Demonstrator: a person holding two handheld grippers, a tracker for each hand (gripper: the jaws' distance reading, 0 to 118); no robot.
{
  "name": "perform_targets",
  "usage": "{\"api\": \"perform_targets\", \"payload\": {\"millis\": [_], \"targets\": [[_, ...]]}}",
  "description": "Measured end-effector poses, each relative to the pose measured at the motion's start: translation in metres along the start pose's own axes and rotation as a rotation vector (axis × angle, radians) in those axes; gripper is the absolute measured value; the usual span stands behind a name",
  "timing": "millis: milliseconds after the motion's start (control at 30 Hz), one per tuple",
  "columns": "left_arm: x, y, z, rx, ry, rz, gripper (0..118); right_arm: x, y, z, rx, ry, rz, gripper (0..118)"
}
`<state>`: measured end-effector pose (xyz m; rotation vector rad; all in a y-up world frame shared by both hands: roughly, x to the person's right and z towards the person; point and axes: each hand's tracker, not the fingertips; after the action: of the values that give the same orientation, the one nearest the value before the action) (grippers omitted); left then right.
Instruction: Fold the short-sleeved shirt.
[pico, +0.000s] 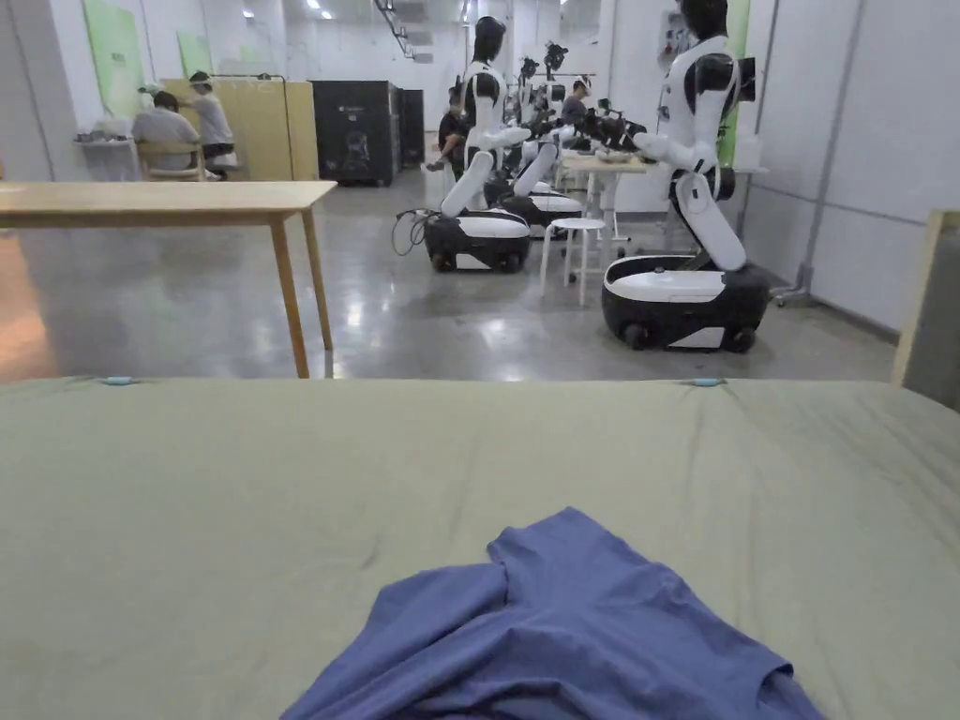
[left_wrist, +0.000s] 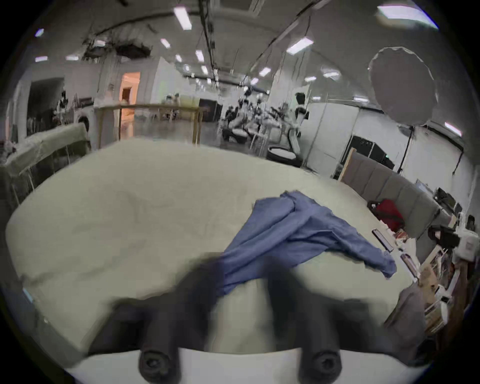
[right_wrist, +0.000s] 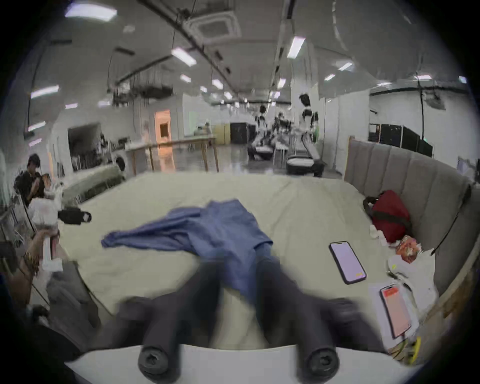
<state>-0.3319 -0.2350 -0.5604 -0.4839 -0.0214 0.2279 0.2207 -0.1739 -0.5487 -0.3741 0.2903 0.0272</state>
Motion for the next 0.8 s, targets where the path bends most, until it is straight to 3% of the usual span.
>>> {"api": "perform_targets", "payload": {"millis": [67, 167, 233, 267, 300, 333, 367, 500, 567, 600, 667, 700, 733, 800], "targets": [[0.002, -0.002, 0.008, 0.041, 0.050, -0.011, 0, -0.004, -0.006, -0.003, 0.040, -0.032, -0.030, 0], [0.003, 0.003, -0.005, -0.028, 0.054, 0.006, 0, -0.006, -0.005, -0.007, 0.021, 0.050, -0.072, 0], [-0.002, 0.002, -0.027, -0.029, 0.089, 0.002, 0, -0.009, -0.005, -0.011, 0.033, 0.052, -0.073, 0], [-0.006, 0.003, -0.044, -0.079, 0.127, -0.006, 14, -0.007, -0.006, -0.014, 0.030, 0.063, -0.083, 0], [-0.009, 0.002, -0.061, -0.115, 0.145, -0.003, 46, -0.004, -0.009, -0.016, 0.025, 0.069, -0.086, 0], [-0.013, -0.001, -0.077, -0.179, 0.161, 0.019, 102, -0.003, -0.009, -0.018, 0.021, 0.073, -0.086, 0], [-0.016, -0.005, -0.095, -0.217, 0.170, 0.035, 118, -0.001, -0.010, -0.019, 0.018, 0.079, -0.084, 0], [-0.032, -0.026, -0.138, -0.299, 0.252, 0.031, 113, 0.002, -0.018, -0.022, -0.009, 0.086, -0.074, 0], [-0.035, -0.039, -0.148, -0.321, 0.274, 0.016, 94, 0.003, -0.024, -0.023, -0.027, 0.082, -0.074, 0], [-0.033, -0.040, -0.149, -0.320, 0.269, 0.014, 94, 0.006, -0.025, -0.024, -0.036, 0.079, -0.076, 0], [-0.023, -0.034, -0.139, -0.285, 0.268, -0.015, 80, 0.011, -0.028, -0.027, -0.049, 0.067, -0.075, 0], [-0.019, -0.031, -0.132, -0.222, 0.226, -0.029, 55, 0.007, -0.030, -0.029, -0.056, 0.061, -0.071, 0], [-0.016, -0.030, -0.130, -0.208, 0.170, -0.012, 0, 0.009, -0.032, -0.031, -0.062, 0.059, -0.072, 0], [-0.010, -0.028, -0.129, -0.231, 0.192, -0.035, 0, 0.009, -0.032, -0.038, -0.075, 0.059, -0.074, 0]]}}
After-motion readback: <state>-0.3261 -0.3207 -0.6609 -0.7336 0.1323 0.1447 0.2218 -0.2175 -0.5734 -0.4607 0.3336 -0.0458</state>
